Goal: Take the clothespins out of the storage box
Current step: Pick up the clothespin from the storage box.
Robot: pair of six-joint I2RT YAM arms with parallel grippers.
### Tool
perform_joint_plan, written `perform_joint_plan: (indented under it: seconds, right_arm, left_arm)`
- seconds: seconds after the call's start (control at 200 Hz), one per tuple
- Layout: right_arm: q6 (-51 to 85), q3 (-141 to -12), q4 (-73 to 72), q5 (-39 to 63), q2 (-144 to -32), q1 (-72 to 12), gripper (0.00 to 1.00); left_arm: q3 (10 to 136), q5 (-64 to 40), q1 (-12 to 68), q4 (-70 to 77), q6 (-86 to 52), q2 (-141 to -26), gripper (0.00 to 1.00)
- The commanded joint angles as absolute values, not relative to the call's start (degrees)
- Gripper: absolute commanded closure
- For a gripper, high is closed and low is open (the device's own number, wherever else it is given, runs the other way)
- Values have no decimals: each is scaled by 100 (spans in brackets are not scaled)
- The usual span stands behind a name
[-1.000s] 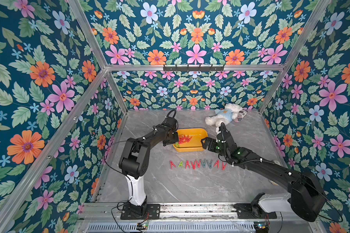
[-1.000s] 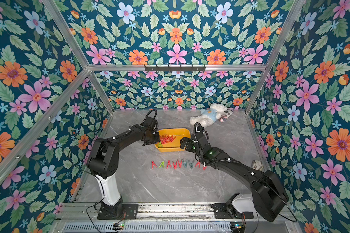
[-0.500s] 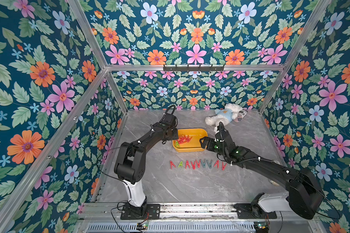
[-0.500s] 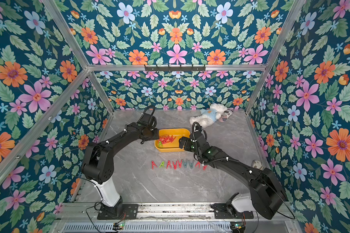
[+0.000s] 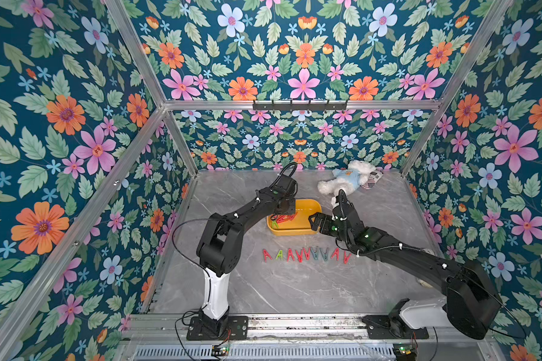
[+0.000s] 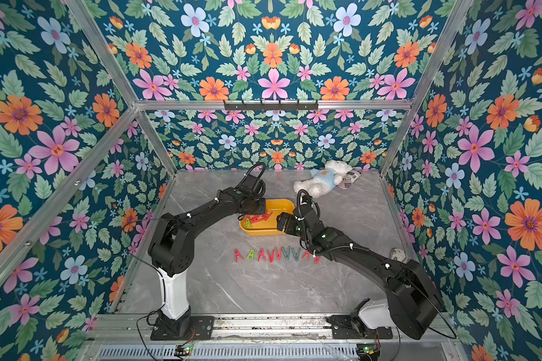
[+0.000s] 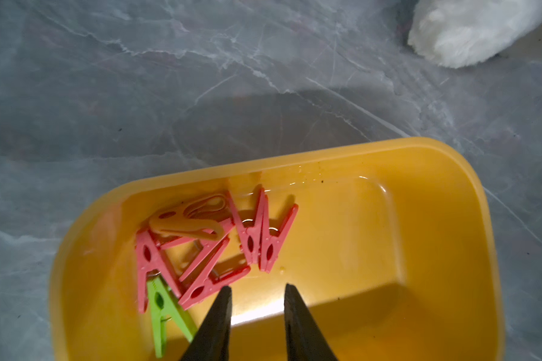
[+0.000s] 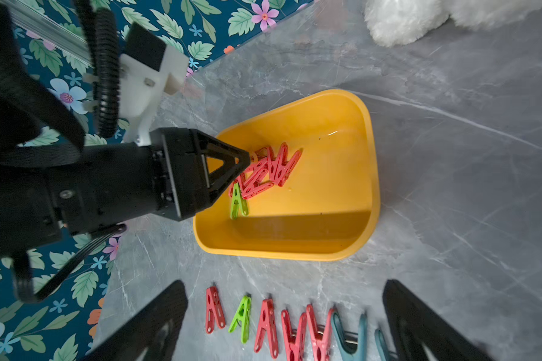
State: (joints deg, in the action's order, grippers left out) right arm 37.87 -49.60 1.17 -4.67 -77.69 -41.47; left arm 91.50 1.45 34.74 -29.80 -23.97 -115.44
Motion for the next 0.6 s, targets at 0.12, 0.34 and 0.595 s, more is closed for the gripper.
perform_joint_plan:
  seconds: [0.12,0.34,0.595]
  right_arm:
    - [3955,-4808,55,-611,-7561,-4156,1]
    - [3964,-4779,245,-735,-7328,-4152,1]
    - [3986,-4696,421,-839,-7164,-4156,1]
  left_arm:
    - [9660,435,3666,-2959,-1812,-12107,69]
    - [10249,570,3709,-3197,-1520,-12708,71]
    - [10444,614,3795,-3190,-1312,-12997,73]
